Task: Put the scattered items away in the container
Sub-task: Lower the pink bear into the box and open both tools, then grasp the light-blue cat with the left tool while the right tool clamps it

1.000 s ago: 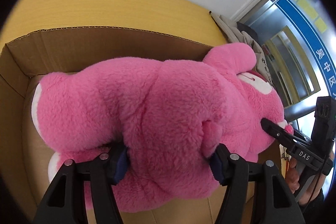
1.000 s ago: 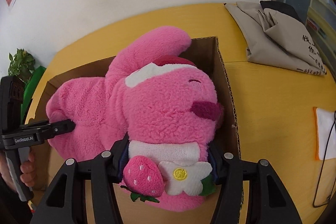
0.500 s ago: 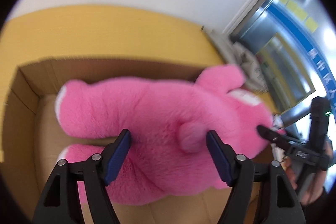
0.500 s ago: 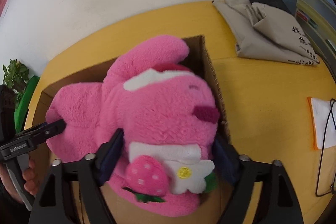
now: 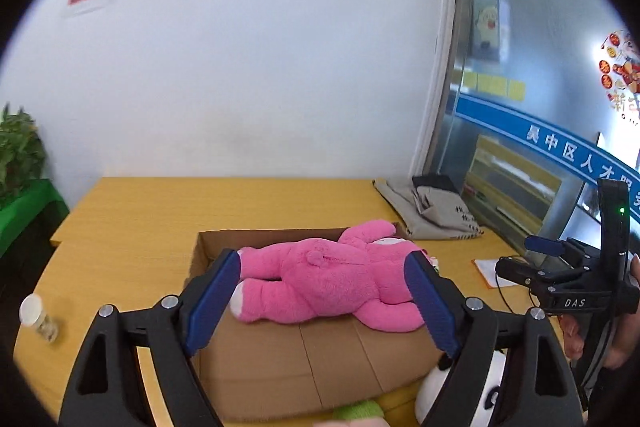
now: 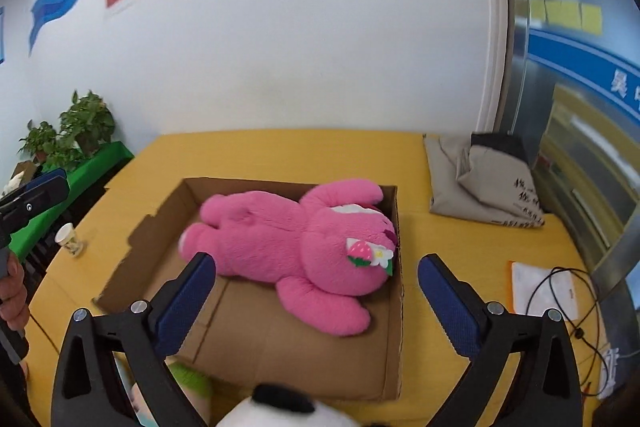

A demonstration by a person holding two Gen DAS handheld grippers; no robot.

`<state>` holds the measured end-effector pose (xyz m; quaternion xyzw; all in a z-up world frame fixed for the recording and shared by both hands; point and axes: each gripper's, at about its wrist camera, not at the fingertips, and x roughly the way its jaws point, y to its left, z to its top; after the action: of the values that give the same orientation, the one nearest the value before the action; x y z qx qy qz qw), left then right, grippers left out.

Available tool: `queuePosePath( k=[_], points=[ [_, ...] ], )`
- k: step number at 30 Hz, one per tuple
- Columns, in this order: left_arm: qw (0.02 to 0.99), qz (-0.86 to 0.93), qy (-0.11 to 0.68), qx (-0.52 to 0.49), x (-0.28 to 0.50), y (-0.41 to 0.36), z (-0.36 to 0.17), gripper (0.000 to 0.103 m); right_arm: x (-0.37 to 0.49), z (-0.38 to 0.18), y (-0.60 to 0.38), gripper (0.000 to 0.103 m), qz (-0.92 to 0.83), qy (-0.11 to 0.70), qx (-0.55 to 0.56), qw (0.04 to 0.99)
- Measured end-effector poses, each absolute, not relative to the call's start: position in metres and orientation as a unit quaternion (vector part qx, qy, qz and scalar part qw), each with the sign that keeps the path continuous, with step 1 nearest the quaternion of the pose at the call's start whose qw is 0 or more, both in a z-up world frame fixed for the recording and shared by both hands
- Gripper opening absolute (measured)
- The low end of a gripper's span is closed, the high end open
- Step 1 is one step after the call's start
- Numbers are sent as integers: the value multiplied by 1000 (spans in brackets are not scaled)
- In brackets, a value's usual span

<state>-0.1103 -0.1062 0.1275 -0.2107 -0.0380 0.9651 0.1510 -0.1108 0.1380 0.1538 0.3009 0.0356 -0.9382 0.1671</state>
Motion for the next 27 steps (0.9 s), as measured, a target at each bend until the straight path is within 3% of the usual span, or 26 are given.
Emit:
queuePosePath(
  k=[9, 20, 27],
  points=[
    [126, 959, -84, -241, -29, -123, 99, 84, -12, 153, 119, 103, -944, 81, 281, 154],
    [115, 959, -84, -246, -3, -137, 85, 84, 23, 136, 122, 103, -943, 82, 290, 144],
    [126, 939, -118, -296, -4, -162, 61, 84, 35, 125, 124, 103, -935, 72, 292, 187]
  ],
)
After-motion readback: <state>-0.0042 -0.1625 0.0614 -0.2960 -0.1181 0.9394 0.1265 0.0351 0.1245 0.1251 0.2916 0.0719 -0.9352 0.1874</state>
